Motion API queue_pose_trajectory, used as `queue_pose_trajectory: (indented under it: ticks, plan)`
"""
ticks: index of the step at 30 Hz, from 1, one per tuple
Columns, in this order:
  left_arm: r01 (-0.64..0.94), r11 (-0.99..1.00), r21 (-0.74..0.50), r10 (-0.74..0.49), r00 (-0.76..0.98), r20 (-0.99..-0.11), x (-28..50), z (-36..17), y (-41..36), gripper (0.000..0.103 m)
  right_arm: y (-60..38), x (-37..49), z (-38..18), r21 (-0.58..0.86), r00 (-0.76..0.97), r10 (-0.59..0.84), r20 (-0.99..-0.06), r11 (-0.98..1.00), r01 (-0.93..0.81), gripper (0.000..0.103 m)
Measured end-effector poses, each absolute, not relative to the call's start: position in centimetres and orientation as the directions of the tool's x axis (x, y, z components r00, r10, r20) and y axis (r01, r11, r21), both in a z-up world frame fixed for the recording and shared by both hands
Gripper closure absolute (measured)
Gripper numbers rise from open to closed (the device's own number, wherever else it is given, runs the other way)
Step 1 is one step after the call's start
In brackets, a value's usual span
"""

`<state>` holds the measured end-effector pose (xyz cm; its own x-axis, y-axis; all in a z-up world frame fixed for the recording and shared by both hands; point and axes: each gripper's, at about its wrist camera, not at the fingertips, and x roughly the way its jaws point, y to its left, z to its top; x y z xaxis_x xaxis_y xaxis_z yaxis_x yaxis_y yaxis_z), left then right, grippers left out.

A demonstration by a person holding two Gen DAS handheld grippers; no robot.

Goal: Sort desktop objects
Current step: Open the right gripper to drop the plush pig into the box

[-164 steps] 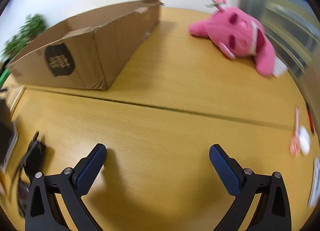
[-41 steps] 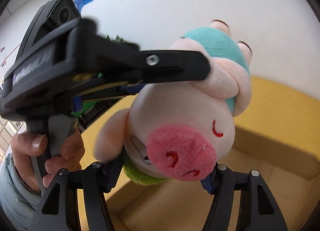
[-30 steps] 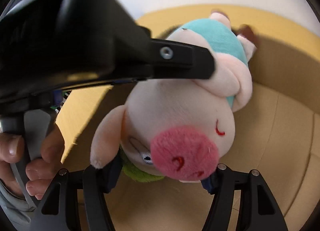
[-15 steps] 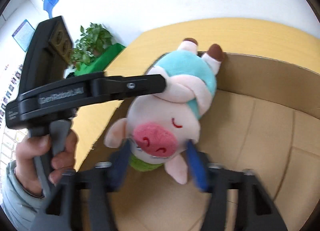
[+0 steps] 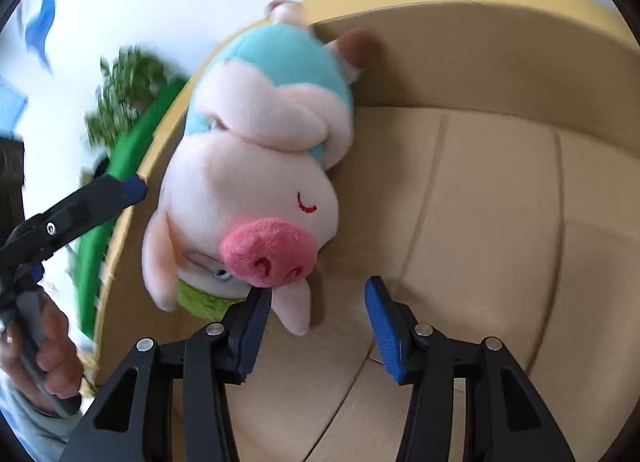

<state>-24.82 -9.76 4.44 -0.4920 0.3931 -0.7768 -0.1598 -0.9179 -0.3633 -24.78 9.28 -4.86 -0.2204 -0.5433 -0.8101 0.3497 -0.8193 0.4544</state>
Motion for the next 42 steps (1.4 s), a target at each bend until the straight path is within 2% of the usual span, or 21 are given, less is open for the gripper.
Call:
queue_pose_trajectory:
  ticks: [4, 7, 9, 11, 13, 15, 17, 20, 24, 26, 28, 29, 31, 37, 38, 42]
  plan:
    - [-0.129, -0.917, -0.378, 0.391, -0.487, -0.781, -23.7, 3.6, -9.7, 0.044, 8.1, -24.3, -5.2, 0.436, -0.236, -0.553, -0.799, -0.804, 0.405, 0.051]
    - [-0.149, -0.897, -0.417, 0.434, -0.483, -0.761, -22.4, 3.8, -10.2, 0.044, 8.5, -25.6, -4.8, 0.409, -0.269, -0.527, -0.806, -0.825, 0.390, 0.051]
    - [-0.161, -0.901, -0.403, 0.428, -0.490, -0.760, -21.8, 4.3, -10.4, 0.044, 10.3, -25.5, -4.5, 0.388, -0.277, -0.494, -0.824, -0.849, 0.359, 0.044]
    - [-0.187, -0.904, -0.384, 0.424, -0.501, -0.754, -21.0, 5.1, -10.2, 0.043, 13.2, -24.8, -3.9, 0.356, -0.270, -0.455, -0.849, -0.869, 0.345, 0.029]
    - [-0.215, -0.902, -0.374, 0.430, -0.508, -0.746, -20.0, 5.8, -10.3, 0.043, 14.0, -23.8, -2.3, 0.297, -0.281, -0.408, -0.869, -0.883, 0.363, 0.028]
    - [-0.217, -0.918, -0.333, 0.397, -0.521, -0.756, -18.7, 6.2, -10.2, 0.043, 13.6, -22.6, -0.1, 0.231, -0.306, -0.366, -0.879, -0.888, 0.399, 0.021]
    - [-0.211, -0.935, -0.286, 0.356, -0.522, -0.775, -17.3, 6.2, -10.7, 0.043, 12.8, -21.3, 2.3, 0.196, -0.330, -0.355, -0.875, -0.882, 0.428, 0.007]
    - [-0.238, -0.934, -0.268, 0.356, -0.530, -0.770, -13.8, 5.8, -9.8, 0.040, 13.9, -16.8, 6.0, 0.144, -0.384, -0.351, -0.854, -0.868, 0.475, 0.000]
    - [-0.248, -0.901, -0.356, 0.432, -0.436, -0.789, -10.6, 2.9, -9.1, 0.038, 20.6, -10.3, 6.5, 0.181, -0.382, -0.367, -0.848, -0.879, 0.442, 0.000]
    - [-0.222, -0.933, -0.285, 0.358, -0.472, -0.806, -9.4, 2.4, -8.9, 0.037, 24.4, -8.1, 3.4, 0.193, -0.328, -0.317, -0.890, -0.913, 0.359, 0.000]
    - [-0.203, -0.939, -0.278, 0.342, -0.464, -0.817, -8.8, 2.5, -8.9, 0.037, 25.8, -7.2, 1.0, 0.212, -0.280, -0.292, -0.915, -0.935, 0.283, 0.001]
    - [-0.201, -0.934, -0.294, 0.355, -0.454, -0.817, -8.7, 2.5, -9.0, 0.037, 26.5, -6.2, 1.5, 0.169, -0.340, -0.276, -0.899, -0.934, 0.314, 0.002]
    - [-0.197, -0.932, -0.306, 0.363, -0.446, -0.818, -8.0, 2.7, -9.1, 0.037, 27.7, -4.6, 1.8, 0.139, -0.353, -0.253, -0.901, -0.938, 0.317, 0.001]
    - [-0.215, -0.947, -0.240, 0.314, -0.453, -0.834, -5.8, 2.6, -8.3, 0.037, 28.3, -1.3, 1.6, 0.065, -0.405, -0.187, -0.895, -0.952, 0.298, 0.001]
    - [-0.211, -0.947, -0.240, 0.313, -0.453, -0.835, -5.2, 2.7, -8.2, 0.037, 28.5, -0.8, 2.1, 0.065, -0.422, -0.184, -0.888, -0.958, 0.279, 0.001]
    - [-0.185, -0.956, -0.226, 0.291, -0.535, -0.794, -2.8, 5.1, -8.1, 0.037, 28.5, 3.6, 8.2, 0.042, -0.609, -0.210, -0.765, -0.960, 0.278, 0.000]
